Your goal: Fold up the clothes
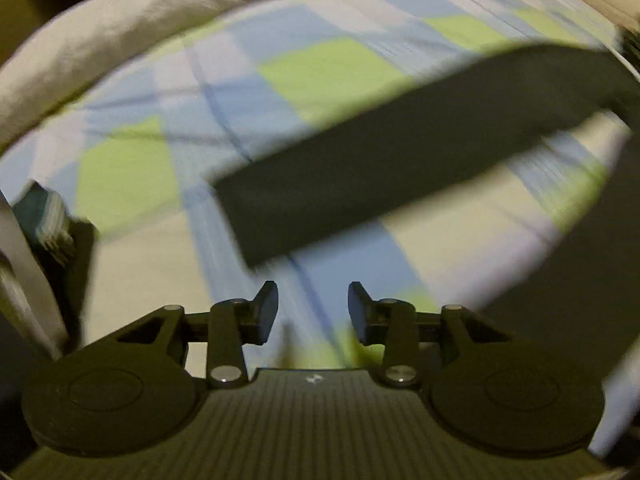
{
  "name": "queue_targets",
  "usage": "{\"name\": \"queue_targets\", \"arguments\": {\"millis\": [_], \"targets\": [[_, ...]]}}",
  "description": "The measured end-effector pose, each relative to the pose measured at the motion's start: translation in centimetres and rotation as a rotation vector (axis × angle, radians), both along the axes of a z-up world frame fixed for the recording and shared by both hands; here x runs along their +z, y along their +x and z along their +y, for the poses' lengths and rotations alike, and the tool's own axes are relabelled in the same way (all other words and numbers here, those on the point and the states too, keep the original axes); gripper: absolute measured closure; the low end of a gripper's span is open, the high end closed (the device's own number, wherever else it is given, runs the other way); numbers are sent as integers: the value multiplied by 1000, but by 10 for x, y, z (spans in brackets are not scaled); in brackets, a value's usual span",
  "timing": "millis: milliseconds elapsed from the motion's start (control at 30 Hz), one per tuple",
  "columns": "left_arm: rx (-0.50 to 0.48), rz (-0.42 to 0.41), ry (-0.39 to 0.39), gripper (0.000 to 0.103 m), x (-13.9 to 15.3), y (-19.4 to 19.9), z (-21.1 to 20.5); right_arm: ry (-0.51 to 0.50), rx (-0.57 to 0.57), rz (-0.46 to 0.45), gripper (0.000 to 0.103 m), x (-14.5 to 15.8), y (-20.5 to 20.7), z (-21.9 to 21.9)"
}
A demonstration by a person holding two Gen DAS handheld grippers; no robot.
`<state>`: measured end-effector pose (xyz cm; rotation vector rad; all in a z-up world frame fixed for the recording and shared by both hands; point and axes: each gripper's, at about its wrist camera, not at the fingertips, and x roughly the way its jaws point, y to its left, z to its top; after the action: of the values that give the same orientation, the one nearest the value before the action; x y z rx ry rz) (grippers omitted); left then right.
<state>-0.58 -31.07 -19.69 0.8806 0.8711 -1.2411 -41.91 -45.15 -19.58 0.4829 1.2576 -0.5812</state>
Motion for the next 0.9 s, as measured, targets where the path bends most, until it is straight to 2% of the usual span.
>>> {"name": "queue_targets", "arguments": {"millis": [133,200,367,567,700,733,767,800,833,900], "targets": [[-35,10,107,67,-21,-35,42,19,-41,-16,42,6,-13,9],[-19,-26,129,65,-27,-44,61,20,-36,-14,42,7,-21,10],[94,-78,200,65,-11,-53,76,7,-63,-18,42,14,-49,7],[107,-143,187,63,33,-93,87,-18,-99,-40,42,35,-93,-1],[127,-172,146,53,69,-139,92,-29,-97,-49,41,51,-124,-6],[131,-178,133,50,76,-151,93,-30,-97,-48,39,55,-131,-7],[138,-185,122,48,82,-162,93,-33,-98,-47,27,59,-138,-8],[147,-190,113,44,87,-173,93,-41,-101,-50,21,63,-144,-8],[160,-189,106,40,91,-182,93,-50,-101,-57,21,69,-151,-8],[188,-181,91,40,99,-201,94,-63,-90,-73,21,78,-163,-11]]}}
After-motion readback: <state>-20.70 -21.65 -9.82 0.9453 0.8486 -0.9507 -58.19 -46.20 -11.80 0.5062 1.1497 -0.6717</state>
